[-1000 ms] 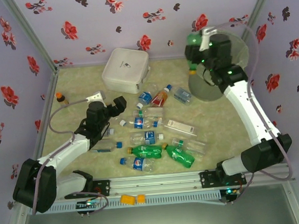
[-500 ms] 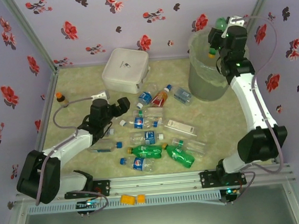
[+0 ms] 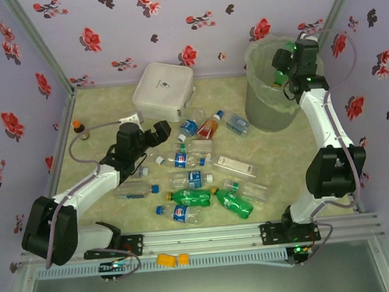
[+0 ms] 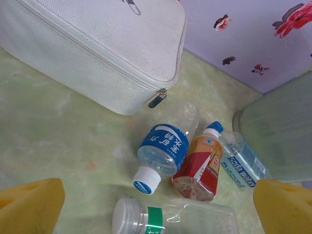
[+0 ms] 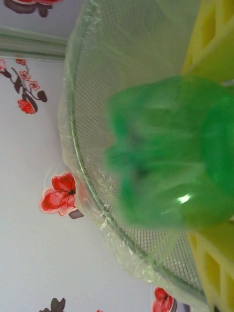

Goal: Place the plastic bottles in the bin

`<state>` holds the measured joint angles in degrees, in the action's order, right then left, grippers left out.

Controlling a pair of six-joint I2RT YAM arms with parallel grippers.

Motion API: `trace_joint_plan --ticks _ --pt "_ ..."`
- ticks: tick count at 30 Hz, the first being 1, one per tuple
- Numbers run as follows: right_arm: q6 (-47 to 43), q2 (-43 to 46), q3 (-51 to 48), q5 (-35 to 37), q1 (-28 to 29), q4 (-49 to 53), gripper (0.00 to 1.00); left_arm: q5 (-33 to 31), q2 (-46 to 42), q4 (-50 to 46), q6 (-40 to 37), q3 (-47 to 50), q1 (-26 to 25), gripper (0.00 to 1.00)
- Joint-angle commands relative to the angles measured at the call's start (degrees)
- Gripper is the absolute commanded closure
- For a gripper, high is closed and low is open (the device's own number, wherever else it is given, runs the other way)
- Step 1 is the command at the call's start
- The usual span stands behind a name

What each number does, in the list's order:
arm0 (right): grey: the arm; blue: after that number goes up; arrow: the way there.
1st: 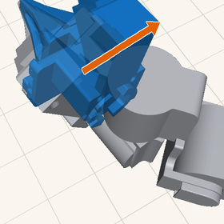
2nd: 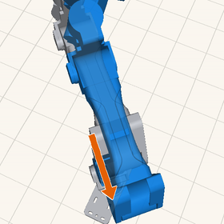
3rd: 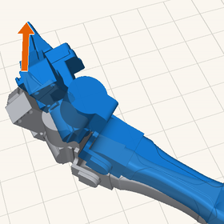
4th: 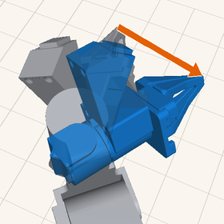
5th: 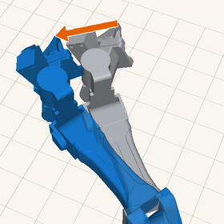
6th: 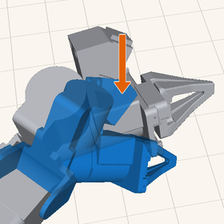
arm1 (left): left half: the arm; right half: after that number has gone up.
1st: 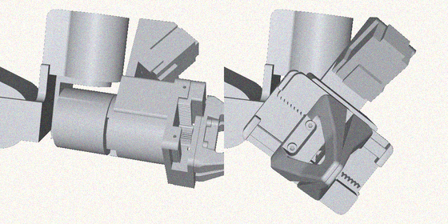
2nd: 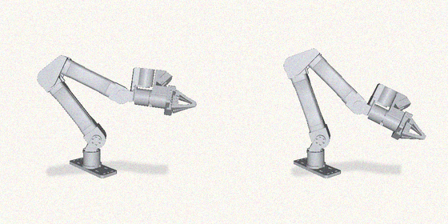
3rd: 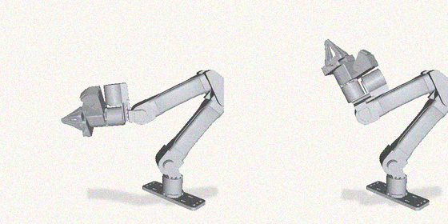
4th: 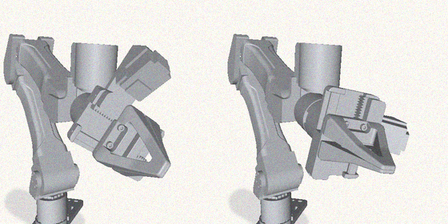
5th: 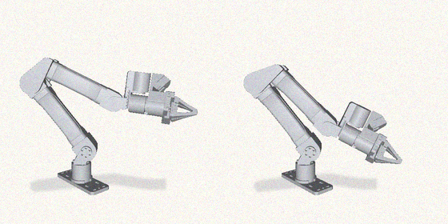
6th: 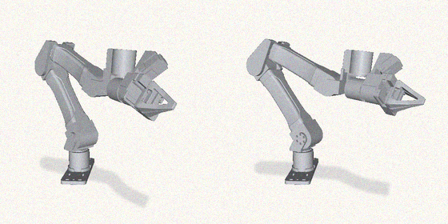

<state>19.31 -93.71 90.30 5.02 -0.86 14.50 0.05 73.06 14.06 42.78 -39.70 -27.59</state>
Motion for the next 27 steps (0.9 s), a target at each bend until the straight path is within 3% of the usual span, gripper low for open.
trace_joint_plan --ticks 1,8,15,21,27 --pt "0.9 -0.2 2.9 -1.5 -0.3 2.0 0.20 0.7 -1.9 -1.7 0.7 -0.6 0.2 0.00" --pt "0.9 3.6 4.2 -3.8 -0.2 3.5 0.01 0.8 -0.7 -1.7 0.7 -2.0 0.2 0.00" --pt "3.4 8.7 3.6 -9.1 0.7 5.2 0.00 -0.9 0.1 -2.6 0.1 -3.6 0.2 0.00" --pt "3.7 16.9 -5.7 -2.3 6.8 2.6 0.00 -13.5 -0.4 -9.1 5.1 -4.9 0.7 0.00" --pt "5.2 25.6 -19.6 -0.4 12.6 -1.5 0.00 -9.7 -3.1 -15.0 11.1 -4.3 9.5 0.00"
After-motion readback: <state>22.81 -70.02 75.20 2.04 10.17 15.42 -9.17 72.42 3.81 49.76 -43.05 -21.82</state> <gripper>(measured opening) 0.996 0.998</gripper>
